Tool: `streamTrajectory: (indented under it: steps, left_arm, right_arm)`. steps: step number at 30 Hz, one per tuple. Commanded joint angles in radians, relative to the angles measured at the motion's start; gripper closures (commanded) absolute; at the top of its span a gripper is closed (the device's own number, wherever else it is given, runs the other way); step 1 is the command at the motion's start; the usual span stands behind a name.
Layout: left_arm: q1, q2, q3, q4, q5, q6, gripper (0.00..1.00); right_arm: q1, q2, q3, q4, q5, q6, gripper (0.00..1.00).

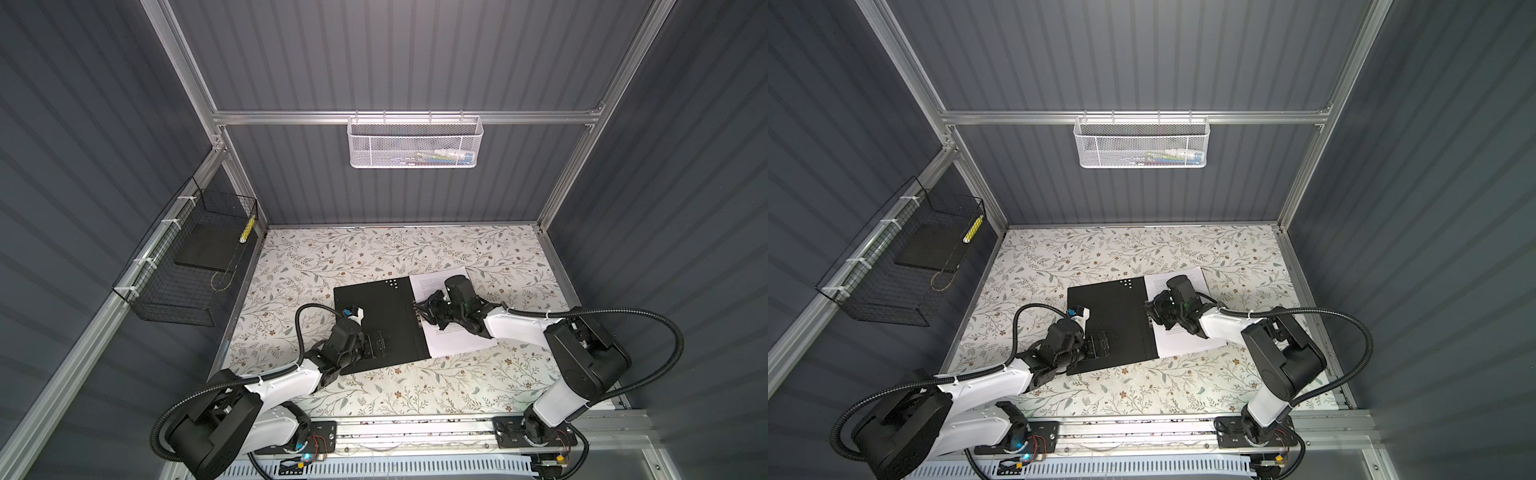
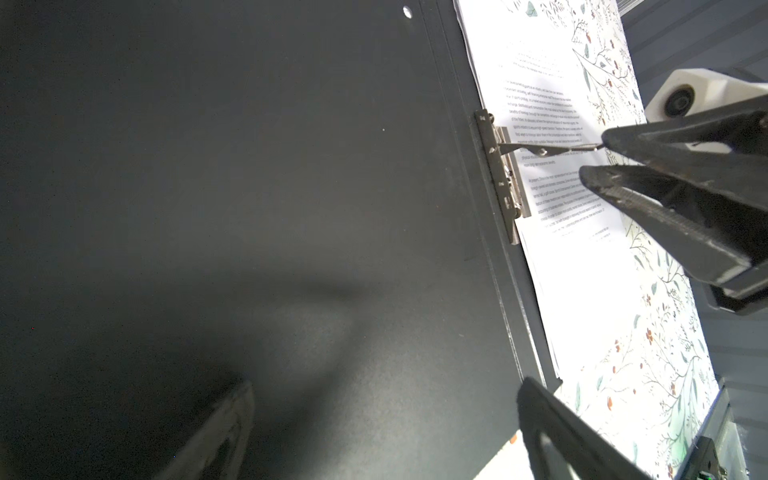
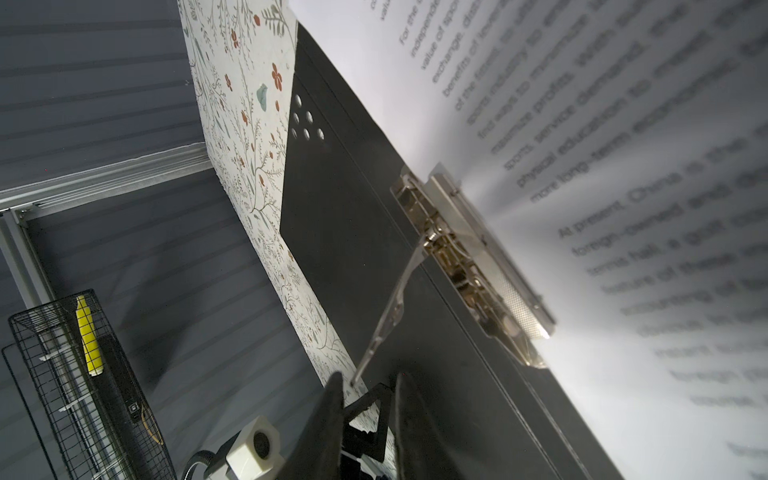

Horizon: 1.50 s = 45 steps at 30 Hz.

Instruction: Put the files into the folder

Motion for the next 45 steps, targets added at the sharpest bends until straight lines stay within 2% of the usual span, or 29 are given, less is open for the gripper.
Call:
streamTrajectory:
  steps: [1, 15, 30, 38, 45]
  left_arm:
    - [0.002, 0.029, -0.035, -0.095, -0.012, -0.013, 0.00]
    - [0.002, 0.032, -0.031, -0.091, -0.013, -0.014, 0.00]
    - [0.002, 0.027, -0.030, -0.105, -0.025, -0.011, 0.00]
    - [0.002, 0.023, -0.028, -0.129, -0.046, -0.028, 0.00]
    - [0.002, 0.043, -0.011, -0.172, -0.073, -0.073, 0.00]
  right_arm:
    - [0.005, 0.015, 0.019, -0.011, -0.004, 0.004, 0.78]
    - [0.004, 0.024, 0.007, 0.004, -0.007, 0.014, 0.82]
    - [0.005, 0.021, -0.020, 0.028, -0.005, 0.032, 0.92]
    - [0.005, 0.012, -0.055, 0.053, -0.006, 0.034, 1.00]
    - [-0.006, 0.022, -0.135, 0.115, -0.007, -0.009, 1.00]
